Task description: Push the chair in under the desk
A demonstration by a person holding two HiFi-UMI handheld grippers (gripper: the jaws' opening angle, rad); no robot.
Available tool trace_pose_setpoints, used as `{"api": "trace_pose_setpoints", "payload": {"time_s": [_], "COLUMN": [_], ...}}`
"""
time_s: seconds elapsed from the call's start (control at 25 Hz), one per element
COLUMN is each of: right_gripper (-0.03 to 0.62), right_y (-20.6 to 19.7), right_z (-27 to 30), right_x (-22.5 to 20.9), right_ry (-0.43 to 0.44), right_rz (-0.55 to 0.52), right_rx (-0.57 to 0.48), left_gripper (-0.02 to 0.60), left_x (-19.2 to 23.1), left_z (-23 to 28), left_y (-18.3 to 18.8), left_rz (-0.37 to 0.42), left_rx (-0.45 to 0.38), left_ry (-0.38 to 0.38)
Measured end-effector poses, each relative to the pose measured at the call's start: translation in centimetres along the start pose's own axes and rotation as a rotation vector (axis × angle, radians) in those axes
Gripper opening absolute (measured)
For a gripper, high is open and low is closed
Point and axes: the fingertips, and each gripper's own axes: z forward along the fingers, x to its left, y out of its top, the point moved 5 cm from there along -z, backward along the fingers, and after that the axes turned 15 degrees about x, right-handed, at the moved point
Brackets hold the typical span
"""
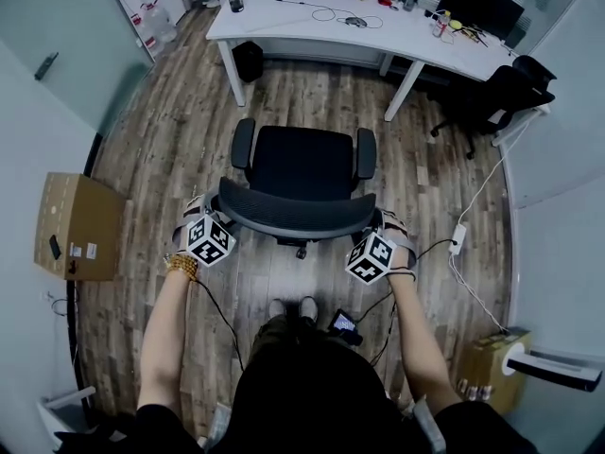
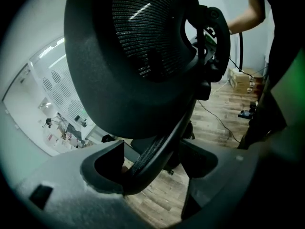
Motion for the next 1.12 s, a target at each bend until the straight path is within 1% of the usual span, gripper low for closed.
{"api": "trace_pose_setpoints", "payload": {"time_s": [0.2,0.32,0.64,0.8,1.12], "right_gripper": [0.255,0.255,0.255,0.256,0.255], "right_y": [0.9,1.2,2.5,2.5,3.7], "right_z": [0.1,0.0,0.0,0.4,0.8], "right_x": [0.0,0.6,0.6,-0.1,-0.5], "right_ry": [-0.002,0.008,-0.004,0.001,-0.001], "right_rz": [0.013,0.026,0.052,0.058,0.082], "right_rx": [0.008,0.022,0.037,0.042,0.058], "left_gripper": [0.355,0.354,0.35,0.345,0.347], "left_x": [1.1,1.3,2.8,3.2,5.2], "left_z": [0.5,0.7,1.0,1.4,2.4], "left_y": [-0.3,-0.7,-1.2,-0.6,-0.6], "left_rz": [0.025,0.041,0.084,0.103,0.121], "left_rx": [-0.01,-0.015,-0.057,-0.073,-0.08], "left_ry": [0.018,0.016,0.034,0.05,0.04]}}
